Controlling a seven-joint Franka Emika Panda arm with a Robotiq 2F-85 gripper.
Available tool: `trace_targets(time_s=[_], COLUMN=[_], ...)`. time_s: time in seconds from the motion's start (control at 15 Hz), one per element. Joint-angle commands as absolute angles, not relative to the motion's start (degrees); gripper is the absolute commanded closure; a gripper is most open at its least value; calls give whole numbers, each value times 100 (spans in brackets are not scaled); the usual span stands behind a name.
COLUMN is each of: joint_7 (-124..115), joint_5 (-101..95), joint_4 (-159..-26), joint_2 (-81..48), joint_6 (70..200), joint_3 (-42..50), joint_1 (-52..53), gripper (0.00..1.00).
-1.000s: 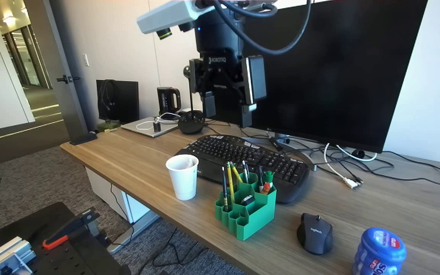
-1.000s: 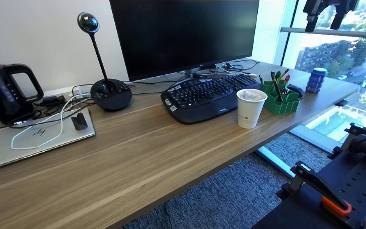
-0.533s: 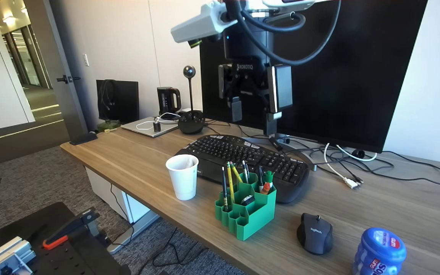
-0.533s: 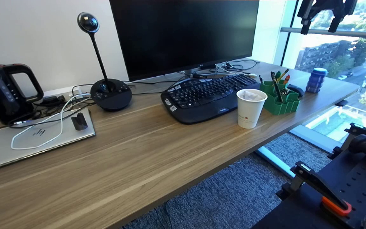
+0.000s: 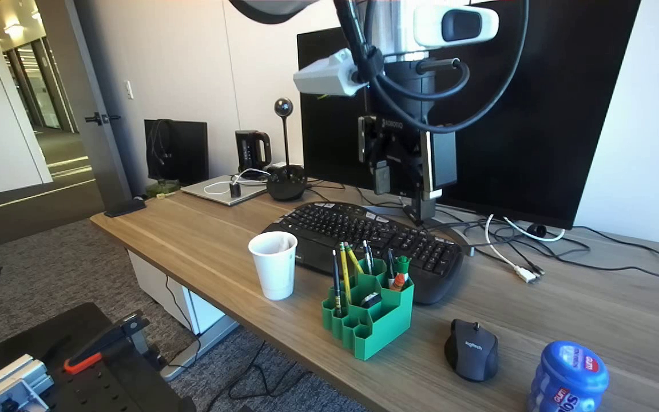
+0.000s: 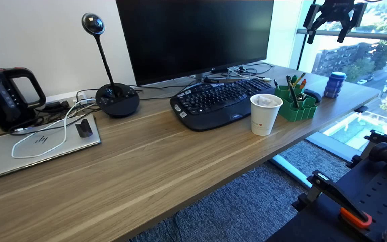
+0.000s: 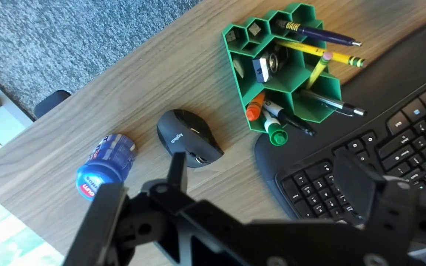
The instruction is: Pick a crayon in the rack and put it in the cup
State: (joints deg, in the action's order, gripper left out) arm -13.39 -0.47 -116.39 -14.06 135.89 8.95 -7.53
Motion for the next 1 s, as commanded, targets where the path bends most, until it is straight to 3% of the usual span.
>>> trace_targets(time_s=[0.0,0.93], joint_7=[-1420,-1258], joint_5=[164,460], joint_4=[-11487,-11583], joint_2=[-1656,-1871], joint_6=[13720,13696], joint_3=[899,821], joint_1=[-776,-781], gripper=[0,0])
